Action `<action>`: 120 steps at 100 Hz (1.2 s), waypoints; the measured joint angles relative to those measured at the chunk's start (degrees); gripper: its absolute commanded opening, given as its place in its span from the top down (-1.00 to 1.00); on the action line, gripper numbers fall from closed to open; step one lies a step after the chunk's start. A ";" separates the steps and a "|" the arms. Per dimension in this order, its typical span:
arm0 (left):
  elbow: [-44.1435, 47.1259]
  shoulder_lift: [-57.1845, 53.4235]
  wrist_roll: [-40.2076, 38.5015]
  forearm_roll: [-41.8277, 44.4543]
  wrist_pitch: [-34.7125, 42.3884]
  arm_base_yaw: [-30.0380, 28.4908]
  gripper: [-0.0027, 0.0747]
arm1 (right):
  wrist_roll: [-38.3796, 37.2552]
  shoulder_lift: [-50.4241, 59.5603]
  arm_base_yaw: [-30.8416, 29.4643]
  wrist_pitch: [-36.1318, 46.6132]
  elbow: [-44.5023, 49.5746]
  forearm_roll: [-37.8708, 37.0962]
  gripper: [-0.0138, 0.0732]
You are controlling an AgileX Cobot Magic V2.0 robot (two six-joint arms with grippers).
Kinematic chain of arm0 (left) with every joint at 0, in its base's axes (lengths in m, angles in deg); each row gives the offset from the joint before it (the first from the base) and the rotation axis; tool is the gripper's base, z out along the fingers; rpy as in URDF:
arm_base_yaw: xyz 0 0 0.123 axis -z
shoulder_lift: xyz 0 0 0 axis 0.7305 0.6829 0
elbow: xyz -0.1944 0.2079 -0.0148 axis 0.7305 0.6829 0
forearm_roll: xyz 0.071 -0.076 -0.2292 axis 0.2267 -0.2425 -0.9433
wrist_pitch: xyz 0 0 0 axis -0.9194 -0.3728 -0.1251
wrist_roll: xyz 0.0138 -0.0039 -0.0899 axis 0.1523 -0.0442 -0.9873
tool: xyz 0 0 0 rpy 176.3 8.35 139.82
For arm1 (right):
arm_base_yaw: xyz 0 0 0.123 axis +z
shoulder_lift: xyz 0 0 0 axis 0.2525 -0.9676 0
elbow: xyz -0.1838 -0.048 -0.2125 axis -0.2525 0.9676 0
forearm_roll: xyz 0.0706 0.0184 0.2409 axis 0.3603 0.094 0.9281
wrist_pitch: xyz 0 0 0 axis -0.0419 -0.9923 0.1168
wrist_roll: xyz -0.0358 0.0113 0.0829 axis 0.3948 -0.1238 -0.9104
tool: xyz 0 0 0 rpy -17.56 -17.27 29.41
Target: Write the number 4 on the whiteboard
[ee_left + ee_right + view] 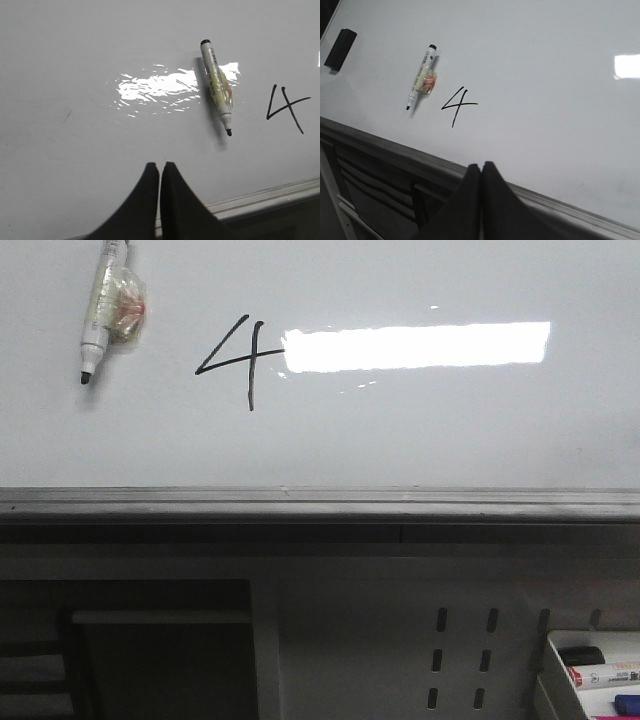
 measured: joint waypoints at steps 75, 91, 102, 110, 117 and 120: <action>0.00 0.00 0.00 0.00 0.00 0.00 0.98 | -14.69 0.00 -0.99 5.71 0.94 -23.29 0.79; 0.00 0.00 0.00 0.00 0.00 0.00 0.98 | -32.62 0.00 -5.49 8.08 3.00 -46.98 0.79; 0.00 0.00 0.00 0.00 0.00 0.00 0.98 | -36.51 0.00 -8.84 8.32 5.35 -53.17 0.79; 0.00 0.00 0.00 0.00 0.00 0.00 0.98 | -37.58 0.00 -10.18 8.67 7.13 -55.90 0.79; 0.00 0.00 0.00 0.00 0.00 0.00 0.98 | -37.86 0.00 -10.35 9.36 7.24 -57.25 0.79; 0.00 0.00 0.00 0.00 0.00 0.00 0.98 | -37.89 0.00 -10.40 9.94 7.24 -57.54 0.79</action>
